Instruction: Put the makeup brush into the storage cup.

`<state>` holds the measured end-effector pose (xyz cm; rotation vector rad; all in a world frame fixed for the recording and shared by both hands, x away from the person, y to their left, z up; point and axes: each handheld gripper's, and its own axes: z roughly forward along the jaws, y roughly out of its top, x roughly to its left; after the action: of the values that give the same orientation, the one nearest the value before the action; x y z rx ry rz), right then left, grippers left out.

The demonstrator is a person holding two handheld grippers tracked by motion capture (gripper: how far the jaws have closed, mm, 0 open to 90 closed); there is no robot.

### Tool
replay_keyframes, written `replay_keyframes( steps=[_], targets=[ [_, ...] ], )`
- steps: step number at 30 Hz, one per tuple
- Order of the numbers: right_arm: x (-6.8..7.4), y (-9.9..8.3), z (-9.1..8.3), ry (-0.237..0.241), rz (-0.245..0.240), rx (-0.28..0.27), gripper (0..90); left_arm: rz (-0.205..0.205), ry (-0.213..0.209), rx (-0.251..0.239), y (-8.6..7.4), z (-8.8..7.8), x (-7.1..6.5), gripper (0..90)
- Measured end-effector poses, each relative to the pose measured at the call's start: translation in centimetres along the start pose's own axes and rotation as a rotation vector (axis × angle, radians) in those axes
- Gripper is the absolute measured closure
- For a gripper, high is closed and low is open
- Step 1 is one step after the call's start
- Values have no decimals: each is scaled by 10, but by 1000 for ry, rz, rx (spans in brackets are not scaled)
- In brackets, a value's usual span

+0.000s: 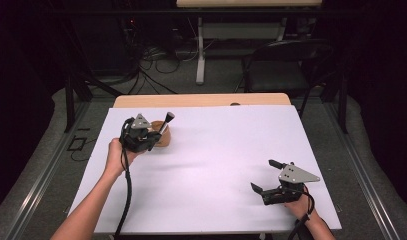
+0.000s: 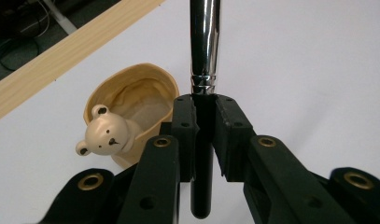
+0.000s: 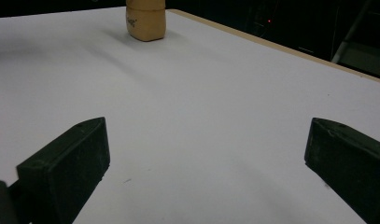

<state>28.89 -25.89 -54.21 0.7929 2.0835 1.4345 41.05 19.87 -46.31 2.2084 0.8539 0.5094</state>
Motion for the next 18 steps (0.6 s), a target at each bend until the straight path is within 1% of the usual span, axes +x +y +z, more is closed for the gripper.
replay_keyframes(
  steps=[1, 2, 6, 7, 8, 9, 10, 12, 18],
  targets=[
    [0, 0, 0, 0, 1, 0, 0, -3, 4, -6, 0, 0, 0, 794],
    [0, 0, 0, 0, 1, 0, 0, -7, 0, -7, 1, 0, 1, 794],
    [0, 0, 0, 0, 0, 1, 0, -21, 9, -37, 2, 2, 3, 794],
    [0, 0, 0, -1, 3, 1, 0, -32, 7, -42, 2, 2, 3, 794],
    [0, 0, 0, 0, 1, 1, 0, -30, 15, -49, 2, 2, 3, 794],
    [0, 0, 0, -2, 2, 2, 0, -38, 20, -64, 2, 2, 3, 794],
    [0, 0, 0, -2, 3, 2, 0, -38, 17, -65, 3, 1, 4, 794],
    [0, 0, 0, 0, 2, 1, 0, -43, 30, -85, 3, 1, 5, 794],
    [0, 0, 0, 0, 0, 2, 0, -63, 38, -107, 4, 1, 7, 794]
  ],
)
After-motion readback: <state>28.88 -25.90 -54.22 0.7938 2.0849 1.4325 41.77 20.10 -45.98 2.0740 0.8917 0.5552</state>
